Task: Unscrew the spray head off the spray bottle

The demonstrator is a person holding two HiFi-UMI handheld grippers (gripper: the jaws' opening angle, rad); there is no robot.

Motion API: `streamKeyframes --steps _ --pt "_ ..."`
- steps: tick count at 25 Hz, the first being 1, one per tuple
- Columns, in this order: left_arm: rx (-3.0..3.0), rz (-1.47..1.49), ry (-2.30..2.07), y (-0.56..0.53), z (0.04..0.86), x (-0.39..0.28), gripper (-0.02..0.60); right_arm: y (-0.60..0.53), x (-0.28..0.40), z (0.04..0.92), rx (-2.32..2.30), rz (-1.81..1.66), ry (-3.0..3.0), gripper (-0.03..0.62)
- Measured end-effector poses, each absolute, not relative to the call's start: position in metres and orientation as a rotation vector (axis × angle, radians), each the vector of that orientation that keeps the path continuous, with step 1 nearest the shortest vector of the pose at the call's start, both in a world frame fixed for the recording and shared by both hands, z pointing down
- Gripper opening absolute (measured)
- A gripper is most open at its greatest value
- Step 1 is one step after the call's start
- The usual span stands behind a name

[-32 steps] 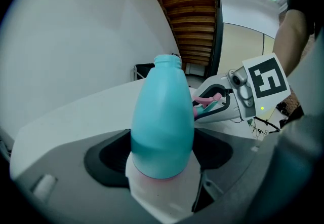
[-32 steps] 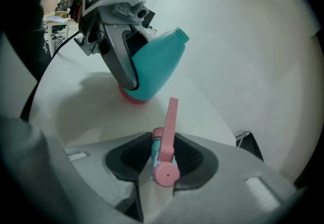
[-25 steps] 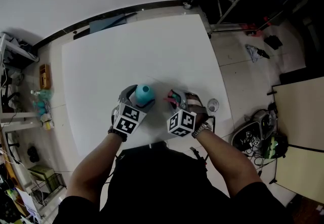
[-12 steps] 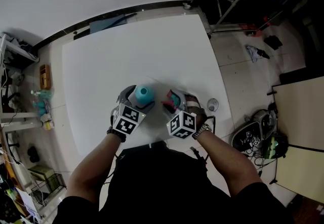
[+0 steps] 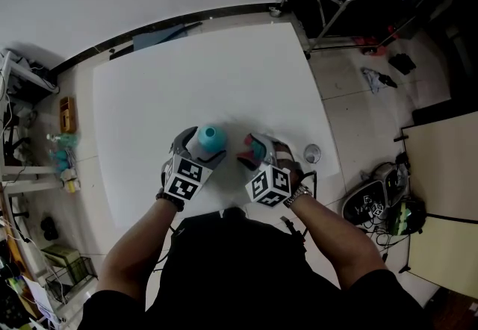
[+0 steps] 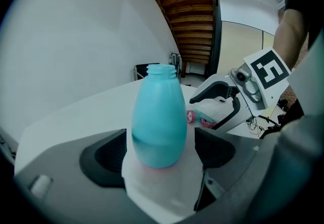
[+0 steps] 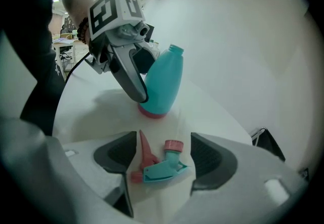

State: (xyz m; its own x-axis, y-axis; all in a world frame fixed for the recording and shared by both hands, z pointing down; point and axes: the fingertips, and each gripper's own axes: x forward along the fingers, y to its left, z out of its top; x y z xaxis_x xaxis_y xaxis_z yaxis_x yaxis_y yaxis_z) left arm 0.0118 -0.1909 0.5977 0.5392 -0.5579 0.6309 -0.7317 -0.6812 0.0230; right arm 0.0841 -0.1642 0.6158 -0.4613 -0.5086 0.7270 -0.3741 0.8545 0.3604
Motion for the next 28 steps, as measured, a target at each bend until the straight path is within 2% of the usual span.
streamKeyframes --steps 11,16,20,23,28 --pt "2.464 0.864 -1.161 -0.175 0.584 -0.001 0.442 -0.162 0.084 0.593 0.706 -0.179 -2.16 0.314" --pt "2.455 0.822 -1.217 -0.165 0.57 -0.002 0.414 -0.159 0.087 0.574 0.756 -0.156 -2.206 0.314" --pt "2.445 0.805 -1.254 -0.154 0.559 -0.003 0.366 -0.157 0.086 0.553 0.804 -0.133 -2.258 0.31" --pt "2.458 0.781 -1.276 -0.147 0.544 0.002 0.3 -0.154 0.084 0.534 0.841 -0.098 -2.309 0.289" --pt "2.512 0.688 -1.292 -0.139 0.509 0.017 0.187 -0.146 0.077 0.5 0.876 -0.058 -2.391 0.16"
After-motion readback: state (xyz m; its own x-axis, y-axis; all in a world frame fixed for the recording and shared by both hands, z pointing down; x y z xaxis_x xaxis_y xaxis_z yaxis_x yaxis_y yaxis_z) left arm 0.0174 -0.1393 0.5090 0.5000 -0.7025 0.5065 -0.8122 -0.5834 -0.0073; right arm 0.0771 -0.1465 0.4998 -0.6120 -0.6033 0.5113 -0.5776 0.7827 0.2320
